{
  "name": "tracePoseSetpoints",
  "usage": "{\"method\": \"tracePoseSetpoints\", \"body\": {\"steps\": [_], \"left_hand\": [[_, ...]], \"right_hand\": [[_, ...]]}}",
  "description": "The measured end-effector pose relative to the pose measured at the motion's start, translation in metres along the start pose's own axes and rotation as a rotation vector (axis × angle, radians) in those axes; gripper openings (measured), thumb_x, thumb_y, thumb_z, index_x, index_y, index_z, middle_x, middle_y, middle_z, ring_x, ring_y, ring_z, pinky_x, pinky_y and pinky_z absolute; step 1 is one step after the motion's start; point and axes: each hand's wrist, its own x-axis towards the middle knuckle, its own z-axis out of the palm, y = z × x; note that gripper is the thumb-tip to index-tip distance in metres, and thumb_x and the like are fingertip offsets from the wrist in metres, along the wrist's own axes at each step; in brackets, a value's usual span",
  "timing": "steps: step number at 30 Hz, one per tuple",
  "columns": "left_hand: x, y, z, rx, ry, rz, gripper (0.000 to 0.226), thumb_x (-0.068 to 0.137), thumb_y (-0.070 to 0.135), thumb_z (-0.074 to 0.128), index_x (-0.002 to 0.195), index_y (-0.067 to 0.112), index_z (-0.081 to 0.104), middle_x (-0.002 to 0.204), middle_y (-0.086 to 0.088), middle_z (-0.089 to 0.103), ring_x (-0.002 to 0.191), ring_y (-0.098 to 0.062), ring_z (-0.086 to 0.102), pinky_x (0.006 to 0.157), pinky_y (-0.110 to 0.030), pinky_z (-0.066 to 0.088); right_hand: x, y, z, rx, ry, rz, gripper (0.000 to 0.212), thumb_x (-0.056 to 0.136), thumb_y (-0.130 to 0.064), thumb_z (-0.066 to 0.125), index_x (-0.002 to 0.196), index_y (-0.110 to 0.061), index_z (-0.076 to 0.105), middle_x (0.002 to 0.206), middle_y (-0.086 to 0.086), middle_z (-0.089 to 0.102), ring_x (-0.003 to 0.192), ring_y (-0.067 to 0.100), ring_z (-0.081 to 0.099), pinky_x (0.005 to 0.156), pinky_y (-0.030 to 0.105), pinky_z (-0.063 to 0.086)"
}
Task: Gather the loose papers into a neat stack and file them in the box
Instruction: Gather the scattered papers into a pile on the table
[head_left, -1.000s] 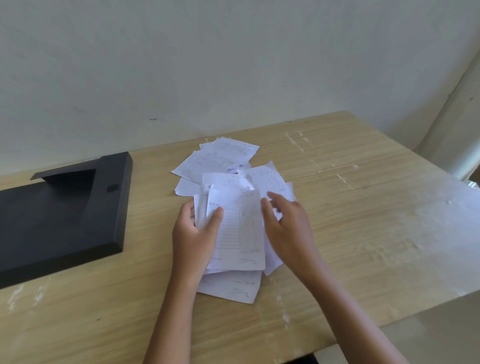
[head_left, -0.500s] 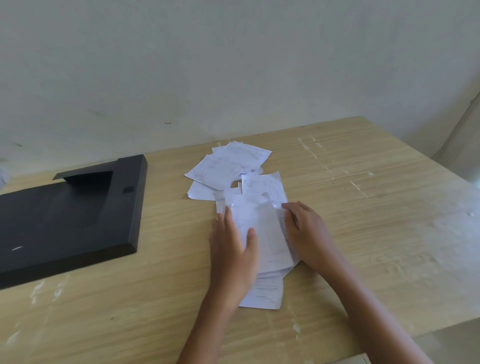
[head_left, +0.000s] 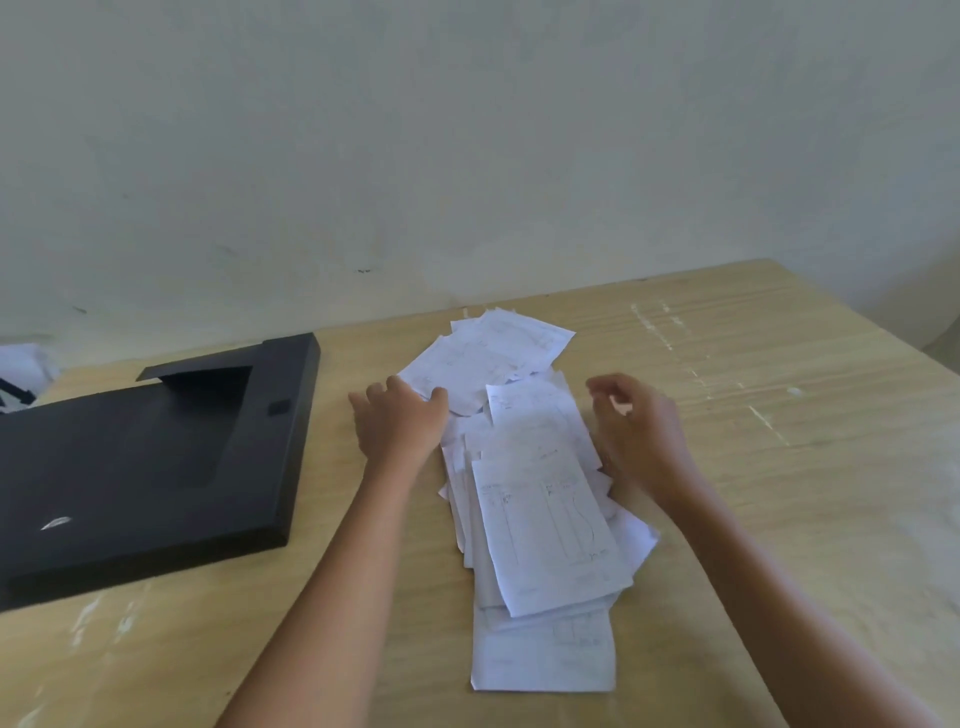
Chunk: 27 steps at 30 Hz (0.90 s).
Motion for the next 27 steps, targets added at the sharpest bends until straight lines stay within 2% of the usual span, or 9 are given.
{"method": "tracePoseSetpoints", "body": {"steps": [3, 5, 7, 12, 14, 16, 18, 21, 27], "left_hand": [[0.010, -0.007, 0.017, 0.115, -0.001, 0.030, 0.056, 0.099, 0.044, 0.041, 0.140, 0.007, 0.050, 0.149, -0.013, 0.047, 0.147, -0.042, 0.025, 0.120, -0.052, 0.025], [0.013, -0.011, 0.023, 0.178, -0.030, 0.045, 0.061, 0.103, 0.047, 0.032, 0.158, 0.019, 0.031, 0.166, -0.009, 0.025, 0.156, -0.039, 0.005, 0.125, -0.054, 0.009], [0.023, -0.011, 0.025, 0.203, -0.068, 0.049, 0.060, 0.105, 0.051, 0.024, 0.162, 0.032, 0.020, 0.172, -0.005, 0.010, 0.158, -0.036, -0.006, 0.125, -0.056, 0.000], [0.058, -0.010, 0.019, 0.235, -0.179, 0.027, 0.054, 0.105, 0.056, 0.013, 0.158, 0.053, 0.011, 0.173, 0.004, -0.002, 0.158, -0.031, -0.013, 0.122, -0.062, -0.004], [0.066, -0.008, 0.018, 0.235, -0.155, 0.007, 0.051, 0.104, 0.058, 0.015, 0.155, 0.057, 0.017, 0.172, 0.008, 0.004, 0.158, -0.031, -0.004, 0.118, -0.061, 0.006], [0.061, -0.007, 0.017, 0.205, -0.034, 0.018, 0.046, 0.103, 0.060, 0.024, 0.147, 0.056, 0.035, 0.166, 0.013, 0.023, 0.151, -0.030, 0.015, 0.111, -0.056, 0.019], [0.061, -0.008, 0.021, 0.176, 0.110, 0.020, 0.042, 0.100, 0.060, 0.034, 0.138, 0.051, 0.049, 0.156, 0.016, 0.038, 0.142, -0.026, 0.028, 0.105, -0.051, 0.025], [0.060, -0.011, 0.021, 0.107, 0.244, -0.016, 0.039, 0.094, 0.060, 0.050, 0.126, 0.042, 0.063, 0.142, 0.008, 0.052, 0.131, -0.027, 0.039, 0.100, -0.049, 0.031], [0.072, -0.009, 0.013, 0.073, 0.309, -0.058, 0.038, 0.091, 0.057, 0.057, 0.115, 0.031, 0.070, 0.111, 0.001, 0.070, 0.118, -0.032, 0.046, 0.088, -0.044, 0.041]], "right_hand": [[0.040, -0.009, 0.007, 0.020, -0.020, 0.021, 0.029, 0.096, -0.012, 0.054, 0.120, -0.014, 0.070, 0.122, -0.003, 0.069, 0.102, 0.004, 0.053, 0.085, 0.019, 0.036], [0.065, -0.013, 0.015, 0.055, -0.062, 0.072, 0.032, 0.094, -0.012, 0.055, 0.123, -0.016, 0.068, 0.124, -0.002, 0.066, 0.101, 0.007, 0.054, 0.085, 0.022, 0.039], [0.089, -0.014, 0.023, 0.113, -0.068, 0.145, 0.034, 0.091, -0.012, 0.055, 0.123, -0.018, 0.067, 0.125, -0.001, 0.065, 0.100, 0.013, 0.058, 0.083, 0.025, 0.042], [0.129, -0.006, 0.048, 0.106, -0.042, 0.228, 0.042, 0.089, -0.020, 0.056, 0.130, -0.019, 0.064, 0.131, 0.002, 0.065, 0.128, 0.025, 0.052, 0.108, 0.037, 0.042], [0.132, 0.001, 0.056, 0.024, -0.045, 0.220, 0.044, 0.094, -0.026, 0.051, 0.137, -0.020, 0.059, 0.134, 0.001, 0.063, 0.137, 0.027, 0.039, 0.112, 0.038, 0.034], [0.124, 0.008, 0.057, -0.057, -0.053, 0.164, 0.044, 0.098, -0.033, 0.049, 0.140, -0.023, 0.055, 0.135, 0.000, 0.062, 0.140, 0.024, 0.029, 0.108, 0.037, 0.031], [0.123, 0.013, 0.062, -0.152, -0.035, 0.096, 0.043, 0.098, -0.038, 0.050, 0.139, -0.026, 0.055, 0.131, 0.000, 0.065, 0.137, 0.022, 0.031, 0.104, 0.037, 0.032], [0.126, 0.010, 0.069, -0.191, 0.003, 0.079, 0.038, 0.098, -0.041, 0.051, 0.133, -0.030, 0.059, 0.125, -0.003, 0.069, 0.130, 0.023, 0.038, 0.098, 0.037, 0.035], [0.133, 0.011, 0.070, -0.182, 0.027, 0.115, 0.028, 0.093, -0.038, 0.053, 0.117, -0.036, 0.068, 0.108, -0.012, 0.071, 0.126, 0.020, 0.043, 0.101, 0.042, 0.041]]}}
